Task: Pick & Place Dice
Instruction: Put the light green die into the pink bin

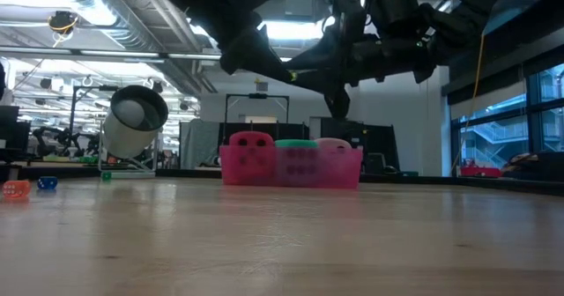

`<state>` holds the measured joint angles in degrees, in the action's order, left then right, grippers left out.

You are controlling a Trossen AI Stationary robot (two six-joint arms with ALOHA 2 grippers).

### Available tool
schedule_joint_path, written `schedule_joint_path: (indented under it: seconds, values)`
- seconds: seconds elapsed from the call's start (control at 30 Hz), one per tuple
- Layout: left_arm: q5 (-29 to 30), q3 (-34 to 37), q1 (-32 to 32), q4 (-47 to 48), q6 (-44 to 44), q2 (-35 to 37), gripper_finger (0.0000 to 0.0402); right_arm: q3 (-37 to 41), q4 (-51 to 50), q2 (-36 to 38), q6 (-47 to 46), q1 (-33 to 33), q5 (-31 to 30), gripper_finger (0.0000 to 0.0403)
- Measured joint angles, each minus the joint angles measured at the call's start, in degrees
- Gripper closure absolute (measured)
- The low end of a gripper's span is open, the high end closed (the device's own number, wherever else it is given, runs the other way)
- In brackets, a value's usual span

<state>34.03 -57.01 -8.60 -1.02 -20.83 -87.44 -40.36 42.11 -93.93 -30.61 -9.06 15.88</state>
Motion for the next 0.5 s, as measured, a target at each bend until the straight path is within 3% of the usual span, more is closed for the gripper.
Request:
schedule_joint_path:
  seconds: [0.23,0.5]
  values:
    - [0.3,0.0,0.0,0.3,-0.2,0.0,0.038,0.0,-0.2,0.0,0.0,0.0,0.0,0.0349]
    - [2.1,0.0,0.0,0.0,0.1,0.0,0.0364,0.0,0.0,0.0,1.5,0.0,0.0,0.0351]
